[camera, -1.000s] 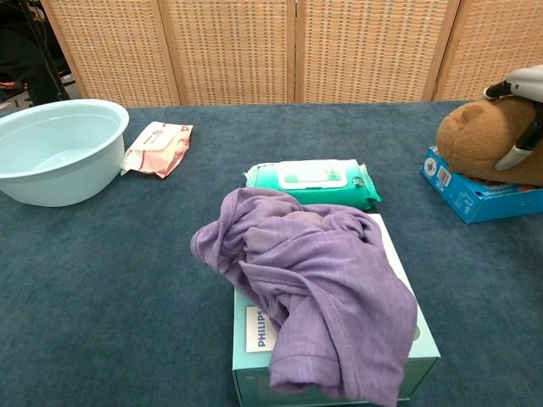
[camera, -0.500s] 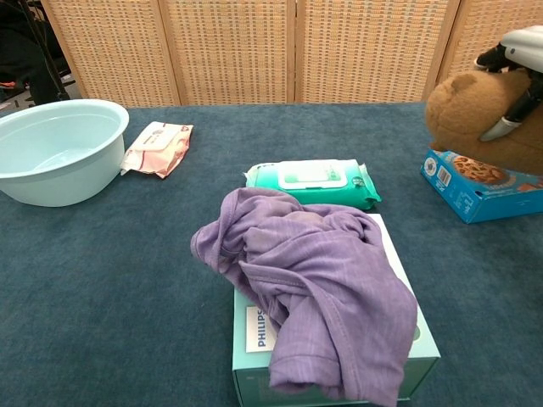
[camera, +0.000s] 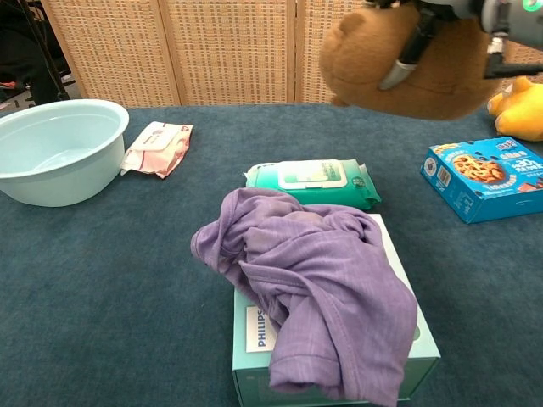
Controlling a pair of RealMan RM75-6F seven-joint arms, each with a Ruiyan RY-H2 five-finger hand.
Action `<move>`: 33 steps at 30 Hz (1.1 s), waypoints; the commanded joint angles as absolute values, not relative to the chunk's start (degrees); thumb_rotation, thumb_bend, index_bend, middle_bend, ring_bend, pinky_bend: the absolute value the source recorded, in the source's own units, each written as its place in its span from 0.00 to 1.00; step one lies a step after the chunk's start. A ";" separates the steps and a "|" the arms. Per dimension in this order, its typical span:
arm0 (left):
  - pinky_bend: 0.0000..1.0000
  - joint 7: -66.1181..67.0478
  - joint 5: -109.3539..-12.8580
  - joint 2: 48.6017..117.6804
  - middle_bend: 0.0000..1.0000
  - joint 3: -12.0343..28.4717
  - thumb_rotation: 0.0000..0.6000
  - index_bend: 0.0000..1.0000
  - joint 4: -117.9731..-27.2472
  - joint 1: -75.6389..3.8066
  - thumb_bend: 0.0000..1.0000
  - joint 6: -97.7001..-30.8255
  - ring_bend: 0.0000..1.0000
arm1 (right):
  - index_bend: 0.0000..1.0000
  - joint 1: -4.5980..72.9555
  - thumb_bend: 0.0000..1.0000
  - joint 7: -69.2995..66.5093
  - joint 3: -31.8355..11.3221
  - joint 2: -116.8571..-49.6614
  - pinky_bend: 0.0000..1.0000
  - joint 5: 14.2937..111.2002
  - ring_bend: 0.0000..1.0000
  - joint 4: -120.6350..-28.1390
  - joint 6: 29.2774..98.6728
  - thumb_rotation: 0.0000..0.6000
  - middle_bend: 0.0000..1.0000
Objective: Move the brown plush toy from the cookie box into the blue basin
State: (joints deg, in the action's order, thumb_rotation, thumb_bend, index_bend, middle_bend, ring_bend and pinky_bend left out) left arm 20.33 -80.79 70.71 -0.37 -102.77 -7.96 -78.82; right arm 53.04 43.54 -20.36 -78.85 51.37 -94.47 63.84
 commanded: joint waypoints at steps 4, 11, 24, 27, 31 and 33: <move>0.00 18.63 -80.36 70.49 0.00 0.29 1.00 0.00 -101.90 -8.15 0.00 -78.76 0.00 | 0.67 65.44 0.13 53.18 -25.54 -88.01 0.57 42.33 0.53 -94.27 62.46 1.00 0.57; 0.00 16.08 -79.97 69.69 0.00 0.10 1.00 0.00 -101.65 -8.84 0.00 -76.74 0.00 | 0.67 75.27 0.13 55.03 -28.16 -97.00 0.57 37.15 0.53 -88.16 60.56 1.00 0.57; 0.00 14.04 -79.37 68.71 0.00 0.09 1.00 0.00 -101.48 -9.21 0.00 -75.68 0.00 | 0.01 81.50 0.00 52.98 -27.02 -102.34 0.01 29.54 0.00 -82.71 56.54 1.00 0.00; 0.00 14.56 -79.50 68.94 0.00 -0.13 1.00 0.00 -101.54 -9.23 0.00 -75.65 0.00 | 0.00 80.95 0.00 51.80 -26.56 -101.83 0.00 30.16 0.00 -83.35 57.67 1.00 0.00; 0.00 15.18 -79.42 69.21 0.00 -0.28 1.00 0.00 -101.66 -9.35 0.00 -75.41 0.00 | 0.00 79.93 0.00 51.81 -25.61 -100.02 0.00 30.73 0.00 -85.64 59.93 1.00 0.00; 0.00 15.54 -79.50 69.31 0.00 -0.39 1.00 0.00 -101.74 -9.33 0.00 -75.49 0.00 | 0.00 78.75 0.00 52.67 -25.01 -97.64 0.00 30.71 0.00 -88.77 62.15 1.00 0.00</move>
State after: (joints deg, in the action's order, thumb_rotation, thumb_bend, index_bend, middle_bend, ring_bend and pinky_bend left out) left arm 15.46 -79.47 69.27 -0.34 -101.70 -9.34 -75.46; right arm 79.81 52.02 -25.70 -99.57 30.58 -86.39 60.30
